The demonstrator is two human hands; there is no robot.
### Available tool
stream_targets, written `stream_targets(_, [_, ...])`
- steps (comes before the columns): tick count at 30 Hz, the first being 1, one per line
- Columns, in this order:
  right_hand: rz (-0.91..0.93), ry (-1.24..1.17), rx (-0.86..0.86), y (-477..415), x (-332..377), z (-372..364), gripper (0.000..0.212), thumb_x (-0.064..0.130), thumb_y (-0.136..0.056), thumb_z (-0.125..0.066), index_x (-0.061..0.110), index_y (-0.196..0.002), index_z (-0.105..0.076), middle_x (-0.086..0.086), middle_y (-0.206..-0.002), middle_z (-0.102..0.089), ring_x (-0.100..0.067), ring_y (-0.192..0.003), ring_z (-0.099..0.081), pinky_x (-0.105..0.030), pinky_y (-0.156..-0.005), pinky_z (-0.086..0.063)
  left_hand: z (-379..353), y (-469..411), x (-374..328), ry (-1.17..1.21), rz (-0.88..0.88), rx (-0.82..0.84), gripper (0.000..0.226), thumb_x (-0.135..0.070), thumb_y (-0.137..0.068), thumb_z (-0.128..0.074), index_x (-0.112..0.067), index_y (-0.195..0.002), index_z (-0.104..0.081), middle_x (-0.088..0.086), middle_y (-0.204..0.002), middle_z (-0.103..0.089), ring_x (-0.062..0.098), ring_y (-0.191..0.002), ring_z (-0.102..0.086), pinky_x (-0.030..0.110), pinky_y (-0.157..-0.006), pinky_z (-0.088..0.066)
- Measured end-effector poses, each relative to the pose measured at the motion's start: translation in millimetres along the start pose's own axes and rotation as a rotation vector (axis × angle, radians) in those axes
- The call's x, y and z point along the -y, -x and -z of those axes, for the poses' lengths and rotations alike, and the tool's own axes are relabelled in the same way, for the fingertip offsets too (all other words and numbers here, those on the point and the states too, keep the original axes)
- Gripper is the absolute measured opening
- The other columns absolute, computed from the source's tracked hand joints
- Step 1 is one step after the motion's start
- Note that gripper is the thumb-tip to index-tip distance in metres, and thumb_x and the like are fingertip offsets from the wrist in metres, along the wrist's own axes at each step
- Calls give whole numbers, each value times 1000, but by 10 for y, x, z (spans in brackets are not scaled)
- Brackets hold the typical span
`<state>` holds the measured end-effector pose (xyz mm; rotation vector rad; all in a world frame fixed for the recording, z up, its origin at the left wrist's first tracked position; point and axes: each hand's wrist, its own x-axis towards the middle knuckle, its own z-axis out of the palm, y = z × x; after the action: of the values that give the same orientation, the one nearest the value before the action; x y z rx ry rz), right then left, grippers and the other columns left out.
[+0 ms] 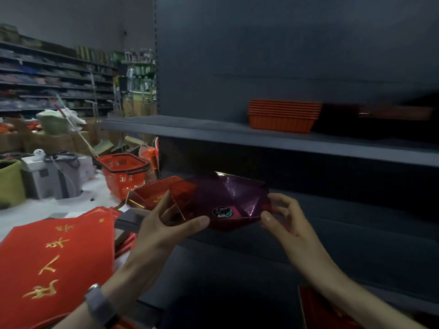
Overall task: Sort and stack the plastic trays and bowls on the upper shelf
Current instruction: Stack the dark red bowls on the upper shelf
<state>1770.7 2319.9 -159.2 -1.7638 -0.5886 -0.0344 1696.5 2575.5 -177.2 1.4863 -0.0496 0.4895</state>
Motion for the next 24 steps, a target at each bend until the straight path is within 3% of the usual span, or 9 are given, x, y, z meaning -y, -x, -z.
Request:
stream_targets(2, [-11,-16,-21,112,65,142,62,59,-86,-66,58,-143,-41,23,-136,-62,9,-121,-62,-27,-108,-50,-135,43,-87,1,-1,52,70,-27,-66,-94,-33,-131,-69,5,-130,-74,22,-129,-66,43,-110,-46])
stream_targets(4, [-9,-37,-52,215,170,287,76,53,-88,-67,48,-155,-30,27,-137,-57,24,-115,-57,-11,-93,-51,-258,63,-172,9,-17,100,74,-30,-68,-93,-31,-137,-65,5,-134,-72,23,-134,-62,47,-115,-43])
stream_targets(7, [29,-55,-111,356,292,498,85,45,-86,-70,34,-161,-31,28,-136,-57,30,-110,-55,4,-82,-44,-454,106,-309,12,-58,179,74,-29,-72,-91,-34,-140,-62,6,-135,-71,22,-134,-62,48,-115,-43])
stream_targets(10, [78,-31,-116,548,444,643,55,39,-89,-67,42,-142,-53,34,-123,-69,25,-116,-56,3,-91,-43,-598,145,-404,30,-93,203,77,-30,-68,-92,-41,-138,-62,4,-134,-72,21,-131,-65,44,-111,-44])
stream_targets(12, [105,-32,-122,669,522,723,41,32,-91,-66,44,-130,-59,40,-116,-69,22,-116,-59,3,-87,-44,-694,177,-474,48,-118,221,80,-30,-65,-92,-43,-138,-62,4,-134,-72,22,-126,-68,43,-109,-46])
stream_targets(17, [157,-46,-167,807,649,962,44,28,-93,-66,42,-134,-59,38,-121,-69,18,-119,-60,1,-86,-45,-951,199,-685,41,-188,265,80,-37,-62,-91,-54,-134,-62,-13,-132,-72,8,-121,-69,35,-102,-49])
stream_targets(24, [282,-35,-189,682,867,1406,53,29,-94,-65,27,-147,-57,15,-140,-68,-3,-136,-58,-19,-115,-42,-1326,-61,-1056,38,-303,300,79,-36,-66,-92,-45,-139,-62,-6,-136,-70,18,-125,-68,40,-107,-48])
